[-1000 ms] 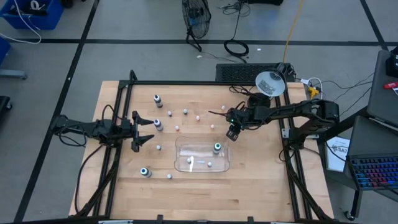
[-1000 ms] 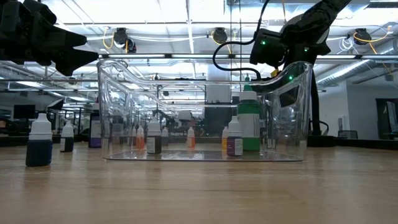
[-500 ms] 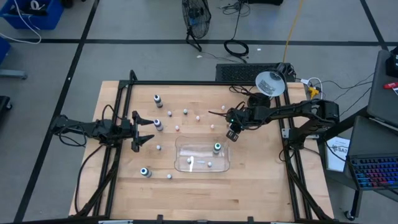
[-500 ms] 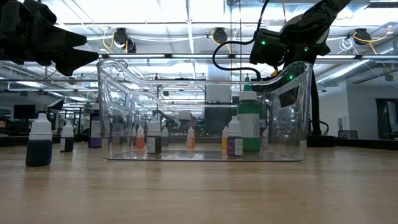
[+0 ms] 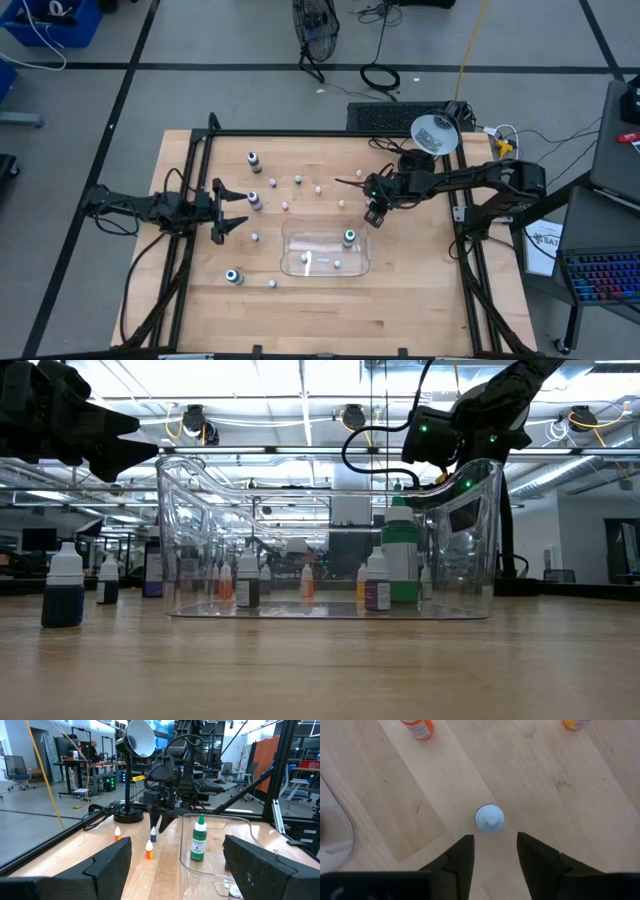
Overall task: Pick & Place food coloring
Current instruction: Put the small blue food coloring bottle into the bin
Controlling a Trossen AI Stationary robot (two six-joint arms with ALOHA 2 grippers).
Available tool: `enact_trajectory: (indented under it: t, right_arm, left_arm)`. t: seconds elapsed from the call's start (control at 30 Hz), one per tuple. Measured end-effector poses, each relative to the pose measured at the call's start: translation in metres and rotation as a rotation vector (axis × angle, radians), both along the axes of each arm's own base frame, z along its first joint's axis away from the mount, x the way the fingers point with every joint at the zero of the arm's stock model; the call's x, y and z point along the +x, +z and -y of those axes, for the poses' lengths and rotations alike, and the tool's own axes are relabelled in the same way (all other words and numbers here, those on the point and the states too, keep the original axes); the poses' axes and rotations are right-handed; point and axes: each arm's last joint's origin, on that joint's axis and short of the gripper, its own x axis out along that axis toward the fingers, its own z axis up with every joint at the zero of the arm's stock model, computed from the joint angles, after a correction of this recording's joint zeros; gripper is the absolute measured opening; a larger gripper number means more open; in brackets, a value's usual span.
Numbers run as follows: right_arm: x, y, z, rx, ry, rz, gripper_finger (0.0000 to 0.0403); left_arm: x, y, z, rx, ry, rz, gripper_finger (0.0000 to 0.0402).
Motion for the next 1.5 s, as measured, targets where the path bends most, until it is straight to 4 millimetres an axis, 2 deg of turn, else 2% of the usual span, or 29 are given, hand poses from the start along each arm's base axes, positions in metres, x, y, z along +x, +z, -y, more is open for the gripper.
enact_trajectory:
  t: [0.13, 0.4, 0.5, 0.8, 1.13, 1.5]
  right_arm:
    - [0.002, 0.01, 0.0, 0.009, 0.033, -0.035, 0.0159]
    - [0.02, 0.063, 0.001, -0.006, 0.123, -0.071, 0.0184]
    - [0.023, 0.072, 0.003, -0.02, 0.159, -0.083, 0.0185]
    - [0.026, 0.059, 0.0, 0.0, 0.28, -0.172, 0.0185]
    - [0.04, 0.028, 0.001, 0.006, 0.361, -0.267, 0.0185]
    - [0.047, 0.022, 0.003, 0.001, 0.355, -0.228, 0.0185]
  left_arm:
    - [0.0, 0.0, 0.0, 0.0, 0.0, 0.0, 0.031]
    - [0.0, 0.0, 0.0, 0.0, 0.0, 0.0, 0.031]
    - [0.0, 0.0, 0.0, 0.0, 0.0, 0.0, 0.031]
    - [0.0, 0.0, 0.0, 0.0, 0.0, 0.0, 0.031]
    - [0.0, 0.0, 0.0, 0.0, 0.0, 0.0, 0.031]
    - [0.0, 0.0, 0.0, 0.0, 0.0, 0.0, 0.031]
